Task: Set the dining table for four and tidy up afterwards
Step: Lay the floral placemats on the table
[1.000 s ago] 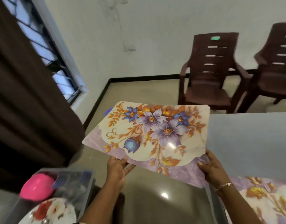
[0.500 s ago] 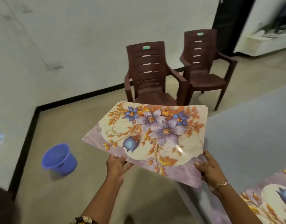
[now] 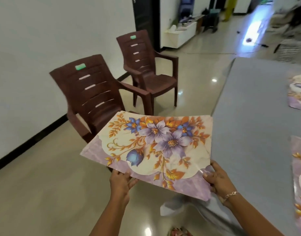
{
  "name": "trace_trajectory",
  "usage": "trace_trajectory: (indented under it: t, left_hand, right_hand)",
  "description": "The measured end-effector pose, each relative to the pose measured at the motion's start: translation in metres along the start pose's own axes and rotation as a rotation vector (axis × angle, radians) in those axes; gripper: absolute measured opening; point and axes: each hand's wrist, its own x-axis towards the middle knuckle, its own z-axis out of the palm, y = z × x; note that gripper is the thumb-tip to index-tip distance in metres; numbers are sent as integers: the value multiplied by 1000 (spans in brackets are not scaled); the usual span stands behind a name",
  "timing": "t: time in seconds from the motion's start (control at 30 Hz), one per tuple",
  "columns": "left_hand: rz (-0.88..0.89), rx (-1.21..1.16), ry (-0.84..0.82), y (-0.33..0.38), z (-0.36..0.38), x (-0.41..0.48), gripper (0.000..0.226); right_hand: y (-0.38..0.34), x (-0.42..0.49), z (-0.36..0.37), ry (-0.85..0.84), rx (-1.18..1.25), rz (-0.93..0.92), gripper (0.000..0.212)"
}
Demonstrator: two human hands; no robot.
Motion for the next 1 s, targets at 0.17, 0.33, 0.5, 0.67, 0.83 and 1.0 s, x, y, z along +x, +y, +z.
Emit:
trace_trajectory:
  t: [0.17, 0.33, 0.5, 0.67, 0.83, 1.0]
  left_hand:
    - [-23, 73, -170, 23, 45, 55, 39]
    - [-65, 167, -382, 34, 110, 108, 35]
    - [-107, 324, -575, 37, 191, 155, 36]
    - [-181, 445, -749, 32, 268, 181, 35]
    - [-234, 546, -902, 21, 334, 182, 34]
    - [-276, 657, -1054, 3, 399, 182, 37]
  right_hand:
    - [-5, 25, 3, 170, 77, -22, 44]
    - [9, 55, -10, 374, 167, -36, 46]
    - [16, 71, -18, 572, 342, -61, 52]
    - [11, 78, -22, 787, 423, -106, 57]
    - [7, 80, -25, 997, 501, -131, 42]
    - [4, 91, -10, 1224, 612, -134, 40]
